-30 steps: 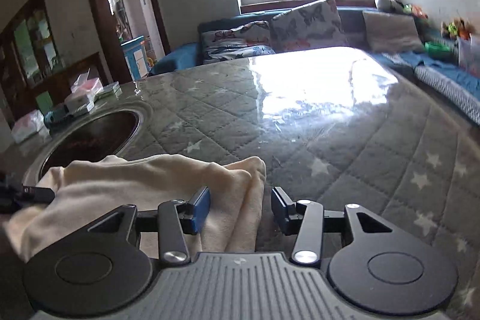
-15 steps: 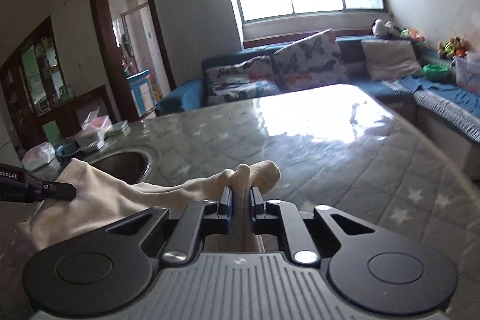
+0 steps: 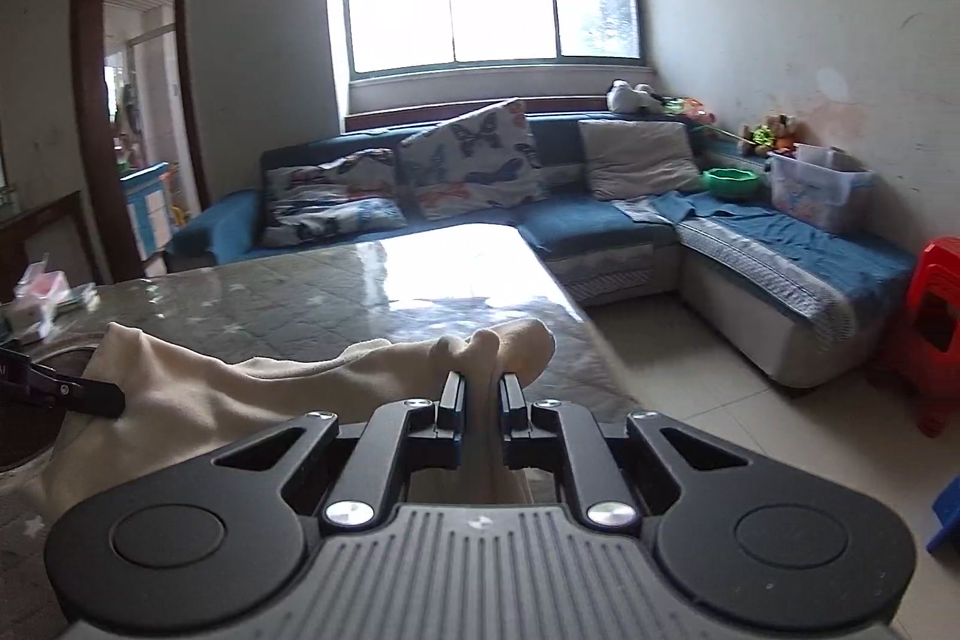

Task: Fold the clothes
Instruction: 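Lift the held edge with both grippers and fold it over the bundle, then open both grippers and release the folded sweatshirt onto the table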

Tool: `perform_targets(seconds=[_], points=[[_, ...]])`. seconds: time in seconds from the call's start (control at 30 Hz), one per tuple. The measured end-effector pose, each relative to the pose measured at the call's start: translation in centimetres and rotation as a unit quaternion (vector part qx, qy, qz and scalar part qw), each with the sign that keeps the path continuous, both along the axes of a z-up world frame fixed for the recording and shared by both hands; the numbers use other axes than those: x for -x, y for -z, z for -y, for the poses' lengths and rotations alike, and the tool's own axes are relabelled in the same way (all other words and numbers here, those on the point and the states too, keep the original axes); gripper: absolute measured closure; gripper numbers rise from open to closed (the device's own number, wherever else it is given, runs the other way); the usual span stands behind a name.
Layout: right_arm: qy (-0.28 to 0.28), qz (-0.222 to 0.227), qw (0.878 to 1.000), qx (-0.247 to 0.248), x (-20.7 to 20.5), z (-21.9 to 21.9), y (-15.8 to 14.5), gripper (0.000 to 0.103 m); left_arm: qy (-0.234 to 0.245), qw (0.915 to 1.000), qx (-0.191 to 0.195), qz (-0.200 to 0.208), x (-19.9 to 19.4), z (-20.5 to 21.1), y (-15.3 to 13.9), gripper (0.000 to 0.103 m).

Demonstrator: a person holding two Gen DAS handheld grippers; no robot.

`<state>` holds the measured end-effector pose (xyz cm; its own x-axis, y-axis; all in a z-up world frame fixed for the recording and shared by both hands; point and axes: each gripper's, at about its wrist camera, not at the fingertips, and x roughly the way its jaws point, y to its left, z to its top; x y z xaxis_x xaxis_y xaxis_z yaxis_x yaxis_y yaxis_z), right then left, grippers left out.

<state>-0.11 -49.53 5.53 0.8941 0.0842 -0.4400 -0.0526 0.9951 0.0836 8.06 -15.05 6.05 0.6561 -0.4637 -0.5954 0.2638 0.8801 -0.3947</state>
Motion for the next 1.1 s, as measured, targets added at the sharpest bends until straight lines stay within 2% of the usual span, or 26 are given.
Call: perform_targets(seconds=[0.07,0.13,0.27,0.43,0.5,0.6,0.77,0.9,1.1], points=[[0.011,-0.01,1.0,0.0,-0.5,0.7,0.7,0.093,0.003,0.9998,-0.016,-0.007,-0.6,0.8,0.8,0.088],[0.027,-0.029,0.999,-0.002,-1.2,1.6,1.9,0.093,0.002,0.9993,-0.033,-0.016,-1.1,1.3,1.6,0.083],[0.056,-0.079,0.995,0.009,-2.5,2.4,4.7,0.09,-0.01,0.9982,-0.057,-0.015,-1.2,0.2,2.2,0.084],[0.045,-0.06,0.997,0.005,-2.4,1.5,3.7,0.085,-0.025,0.998,-0.056,-0.013,-1.6,-1.1,1.8,0.083],[0.04,-0.052,0.998,0.003,-2.3,1.1,3.3,0.085,-0.016,0.9984,-0.054,-0.007,-1.6,-0.5,1.5,0.083],[0.004,-0.054,0.998,-0.013,-3.5,-0.6,3.0,0.085,0.007,0.9984,-0.056,0.0,-1.8,1.0,1.5,0.083],[-0.02,-0.069,0.997,-0.016,-6.2,-2.4,4.1,0.084,0.039,0.9972,-0.063,0.005,-2.9,3.3,1.9,0.083],[-0.018,-0.08,0.997,-0.015,-7.3,-2.8,5.0,0.077,0.059,0.9957,-0.072,0.0,-4.3,4.6,2.8,0.083],[-0.023,-0.081,0.996,-0.007,-7.6,-2.7,5.3,0.074,0.063,0.9946,-0.08,-0.017,-6.0,5.7,4.5,0.083]])
